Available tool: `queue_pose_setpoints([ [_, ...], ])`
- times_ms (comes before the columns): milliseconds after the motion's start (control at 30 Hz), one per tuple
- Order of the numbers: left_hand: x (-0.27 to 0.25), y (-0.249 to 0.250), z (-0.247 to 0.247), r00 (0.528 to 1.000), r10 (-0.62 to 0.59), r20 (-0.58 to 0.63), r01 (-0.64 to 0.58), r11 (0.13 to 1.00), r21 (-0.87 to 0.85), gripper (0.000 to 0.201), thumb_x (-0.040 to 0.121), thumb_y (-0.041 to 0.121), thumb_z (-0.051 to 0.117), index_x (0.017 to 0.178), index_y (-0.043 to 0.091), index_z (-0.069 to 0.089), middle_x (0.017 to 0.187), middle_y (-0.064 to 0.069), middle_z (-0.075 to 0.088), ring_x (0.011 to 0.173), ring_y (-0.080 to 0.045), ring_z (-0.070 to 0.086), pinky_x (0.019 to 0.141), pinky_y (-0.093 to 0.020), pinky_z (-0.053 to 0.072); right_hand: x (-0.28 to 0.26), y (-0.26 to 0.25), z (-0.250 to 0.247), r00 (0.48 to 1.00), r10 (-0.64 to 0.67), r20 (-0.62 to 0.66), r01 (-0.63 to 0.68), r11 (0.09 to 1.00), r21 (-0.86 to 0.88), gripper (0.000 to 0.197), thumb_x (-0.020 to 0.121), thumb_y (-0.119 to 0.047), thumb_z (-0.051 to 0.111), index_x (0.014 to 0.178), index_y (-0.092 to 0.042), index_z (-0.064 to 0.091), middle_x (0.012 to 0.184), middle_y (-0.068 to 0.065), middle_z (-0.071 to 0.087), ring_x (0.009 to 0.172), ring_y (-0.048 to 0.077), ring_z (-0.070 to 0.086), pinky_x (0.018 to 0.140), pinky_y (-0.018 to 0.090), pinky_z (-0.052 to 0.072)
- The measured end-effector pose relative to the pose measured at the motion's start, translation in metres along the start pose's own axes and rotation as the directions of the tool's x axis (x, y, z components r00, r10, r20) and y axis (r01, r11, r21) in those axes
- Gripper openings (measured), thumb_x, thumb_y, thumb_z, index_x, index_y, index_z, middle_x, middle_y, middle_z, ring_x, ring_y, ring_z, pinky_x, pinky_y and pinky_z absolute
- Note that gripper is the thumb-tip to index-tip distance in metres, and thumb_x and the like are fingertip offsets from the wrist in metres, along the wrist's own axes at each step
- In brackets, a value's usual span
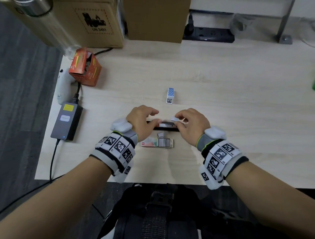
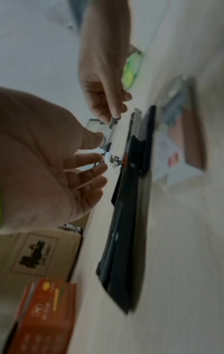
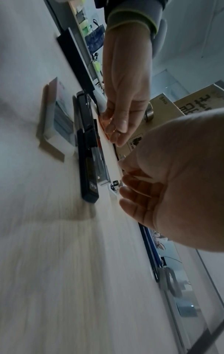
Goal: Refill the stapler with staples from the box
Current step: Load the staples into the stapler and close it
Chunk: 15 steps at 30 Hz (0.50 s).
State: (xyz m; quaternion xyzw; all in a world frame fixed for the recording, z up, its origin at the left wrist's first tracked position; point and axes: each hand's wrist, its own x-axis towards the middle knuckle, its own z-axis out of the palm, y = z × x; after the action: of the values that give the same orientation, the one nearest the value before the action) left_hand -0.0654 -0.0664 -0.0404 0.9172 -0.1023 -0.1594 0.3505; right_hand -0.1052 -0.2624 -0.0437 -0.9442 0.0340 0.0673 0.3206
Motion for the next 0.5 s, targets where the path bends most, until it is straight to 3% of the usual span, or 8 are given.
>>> queue_pose_setpoints([
  [67, -0.001, -0.013, 0.003, 0.998, 0.055, 0.04, -0.061, 0.983, 0.172, 0.038, 0.077, 0.041, 0.069, 0.112, 0.027, 0.063, 0.112, 0.0, 0.064, 0.101, -0.023, 0.056, 0.088, -0.039, 0.046, 0.001, 0.005, 0.004, 1.0, 0.009, 0.02, -0.008, 0.999, -0.036, 0.01, 0.082, -0.021, 0.066, 0.091, -0.023, 0.067, 0.092, 0.0, 0.062, 0.088, 0.021, 0.057, 0.071, 0.028, 0.042],
  [167, 0.002, -0.022, 0.008, 0.988, 0.031, 0.154, -0.077, 0.951, 0.298, 0.044, 0.077, 0.046, 0.065, 0.117, 0.031, 0.057, 0.117, 0.004, 0.06, 0.106, -0.022, 0.053, 0.093, -0.041, 0.041, 0.001, 0.004, 0.011, 0.998, 0.022, 0.058, -0.018, 0.997, -0.074, 0.013, 0.082, -0.022, 0.067, 0.094, -0.022, 0.069, 0.098, 0.002, 0.063, 0.096, 0.024, 0.054, 0.075, 0.032, 0.044],
  [333, 0.006, -0.019, 0.008, 0.983, 0.047, 0.177, -0.09, 0.966, 0.242, 0.027, 0.081, 0.038, 0.062, 0.107, 0.031, 0.063, 0.103, 0.004, 0.064, 0.095, -0.022, 0.055, 0.087, -0.038, 0.041, 0.003, 0.002, 0.016, 0.993, 0.005, 0.114, 0.002, 0.998, -0.068, 0.014, 0.081, -0.022, 0.068, 0.095, -0.023, 0.071, 0.095, 0.001, 0.063, 0.093, 0.023, 0.056, 0.075, 0.03, 0.043],
  [500, 0.004, -0.018, 0.009, 0.985, 0.059, 0.163, -0.087, 0.982, 0.169, 0.023, 0.08, 0.032, 0.065, 0.102, 0.028, 0.067, 0.097, 0.0, 0.066, 0.091, -0.023, 0.056, 0.082, -0.041, 0.045, 0.004, 0.002, 0.017, 0.992, 0.021, 0.126, -0.013, 0.998, -0.066, 0.017, 0.081, -0.021, 0.068, 0.098, -0.021, 0.072, 0.096, 0.002, 0.063, 0.094, 0.024, 0.057, 0.076, 0.027, 0.041],
])
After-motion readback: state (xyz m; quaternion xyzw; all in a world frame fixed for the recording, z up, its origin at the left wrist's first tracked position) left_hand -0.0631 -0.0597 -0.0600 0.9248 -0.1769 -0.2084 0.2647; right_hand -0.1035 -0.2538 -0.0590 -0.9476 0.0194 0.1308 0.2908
